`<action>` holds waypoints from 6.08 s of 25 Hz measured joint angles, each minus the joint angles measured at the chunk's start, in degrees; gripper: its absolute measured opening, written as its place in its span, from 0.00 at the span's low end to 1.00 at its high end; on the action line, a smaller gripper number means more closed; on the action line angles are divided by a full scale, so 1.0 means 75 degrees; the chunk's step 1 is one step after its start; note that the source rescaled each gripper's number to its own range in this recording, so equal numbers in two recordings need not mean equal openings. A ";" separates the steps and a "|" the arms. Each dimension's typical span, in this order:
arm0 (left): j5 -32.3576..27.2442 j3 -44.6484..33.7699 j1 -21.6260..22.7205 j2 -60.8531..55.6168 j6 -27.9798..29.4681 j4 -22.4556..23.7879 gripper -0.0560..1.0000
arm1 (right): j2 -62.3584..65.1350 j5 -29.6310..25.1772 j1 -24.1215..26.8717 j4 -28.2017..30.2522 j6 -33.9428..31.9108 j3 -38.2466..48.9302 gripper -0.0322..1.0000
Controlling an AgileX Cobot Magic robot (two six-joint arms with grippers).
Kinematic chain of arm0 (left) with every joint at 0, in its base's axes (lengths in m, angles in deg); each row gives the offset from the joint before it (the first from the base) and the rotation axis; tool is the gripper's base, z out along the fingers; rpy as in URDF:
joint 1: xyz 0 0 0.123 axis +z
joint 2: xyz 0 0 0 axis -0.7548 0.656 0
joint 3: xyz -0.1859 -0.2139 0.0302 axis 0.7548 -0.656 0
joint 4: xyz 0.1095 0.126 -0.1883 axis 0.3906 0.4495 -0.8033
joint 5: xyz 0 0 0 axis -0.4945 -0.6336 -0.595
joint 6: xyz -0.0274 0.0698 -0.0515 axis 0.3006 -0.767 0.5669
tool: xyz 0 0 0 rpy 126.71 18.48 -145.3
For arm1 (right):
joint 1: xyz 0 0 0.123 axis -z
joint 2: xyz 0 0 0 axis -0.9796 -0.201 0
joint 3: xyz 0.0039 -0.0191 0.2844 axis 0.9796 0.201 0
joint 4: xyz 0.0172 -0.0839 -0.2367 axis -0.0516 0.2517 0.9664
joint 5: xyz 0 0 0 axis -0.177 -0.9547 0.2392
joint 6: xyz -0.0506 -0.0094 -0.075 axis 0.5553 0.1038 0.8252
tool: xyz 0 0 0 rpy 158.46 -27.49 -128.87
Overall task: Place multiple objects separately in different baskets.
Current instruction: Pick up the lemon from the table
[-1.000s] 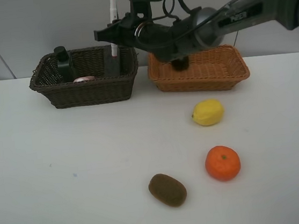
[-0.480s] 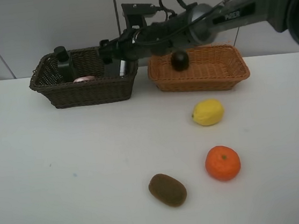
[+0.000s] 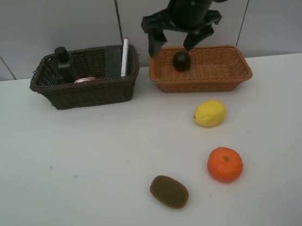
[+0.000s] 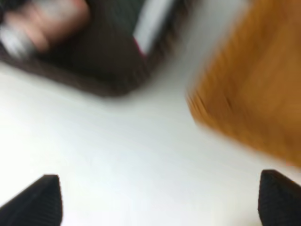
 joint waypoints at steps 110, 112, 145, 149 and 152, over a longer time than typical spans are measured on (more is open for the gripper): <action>0.0000 0.0000 0.0000 0.0000 0.0003 -0.0018 0.94 | -0.1641 0.2246 0.0613 -0.0456 0.7919 0.2940 1.00; 0.0000 0.0000 0.0000 0.0000 0.0003 -0.0018 0.94 | -0.1641 0.2245 0.0613 -0.0430 0.7919 0.2940 1.00; 0.0000 0.0000 0.0000 0.0000 0.0003 -0.0024 0.94 | -0.1641 0.1796 0.0857 0.0801 0.7919 0.2940 0.99; 0.0000 0.0000 0.0000 0.0000 0.0003 -0.0024 0.94 | -0.1641 0.1773 0.0864 0.0965 0.7919 0.2940 0.78; 0.0000 0.0000 0.0000 0.0000 0.0003 -0.0024 0.94 | -0.1641 0.1705 0.0879 0.1069 0.7910 0.2940 0.61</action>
